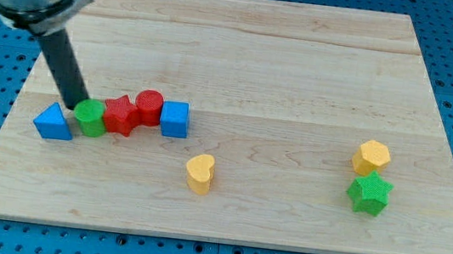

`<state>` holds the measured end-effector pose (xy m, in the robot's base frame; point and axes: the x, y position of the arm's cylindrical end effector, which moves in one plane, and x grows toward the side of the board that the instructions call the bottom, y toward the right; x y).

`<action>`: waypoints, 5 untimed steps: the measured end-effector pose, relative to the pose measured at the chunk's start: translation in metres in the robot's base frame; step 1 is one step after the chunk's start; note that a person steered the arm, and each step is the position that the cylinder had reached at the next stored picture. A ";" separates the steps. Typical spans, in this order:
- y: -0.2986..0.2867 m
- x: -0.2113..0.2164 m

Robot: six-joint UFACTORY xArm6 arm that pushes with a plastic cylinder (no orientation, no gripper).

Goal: Push blue cube towards yellow hexagon

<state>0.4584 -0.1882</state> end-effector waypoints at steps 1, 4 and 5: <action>0.063 0.000; 0.181 0.003; 0.161 0.003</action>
<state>0.4613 -0.0275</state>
